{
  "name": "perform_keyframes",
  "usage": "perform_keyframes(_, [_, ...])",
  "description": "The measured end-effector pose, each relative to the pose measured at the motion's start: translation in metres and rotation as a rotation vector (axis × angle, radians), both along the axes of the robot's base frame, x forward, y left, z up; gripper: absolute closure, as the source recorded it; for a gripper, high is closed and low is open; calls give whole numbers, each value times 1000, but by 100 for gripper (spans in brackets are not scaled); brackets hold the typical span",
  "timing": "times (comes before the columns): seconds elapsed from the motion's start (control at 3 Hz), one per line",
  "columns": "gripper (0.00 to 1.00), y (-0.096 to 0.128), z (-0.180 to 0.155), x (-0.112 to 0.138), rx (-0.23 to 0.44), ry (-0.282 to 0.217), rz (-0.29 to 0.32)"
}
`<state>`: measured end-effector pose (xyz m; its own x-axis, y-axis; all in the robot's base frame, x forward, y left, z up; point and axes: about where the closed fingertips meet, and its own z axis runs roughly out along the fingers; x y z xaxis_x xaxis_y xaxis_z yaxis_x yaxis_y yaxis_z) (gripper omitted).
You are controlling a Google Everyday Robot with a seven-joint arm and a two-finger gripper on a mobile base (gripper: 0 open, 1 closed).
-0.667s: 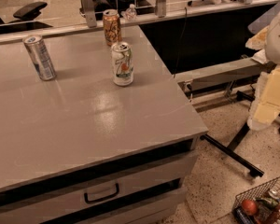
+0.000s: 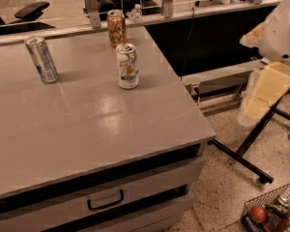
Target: Knock redbull can over
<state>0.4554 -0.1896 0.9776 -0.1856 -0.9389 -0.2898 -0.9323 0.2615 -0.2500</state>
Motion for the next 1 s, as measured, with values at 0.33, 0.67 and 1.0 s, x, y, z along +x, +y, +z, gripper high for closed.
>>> perform_keyframes(0.33, [0,38,8,22,113,-56,46])
perform_keyframes(0.67, [0,81,14,45,273,-113,64])
perform_keyframes(1.0, [0,128,29,62,414,-181,69])
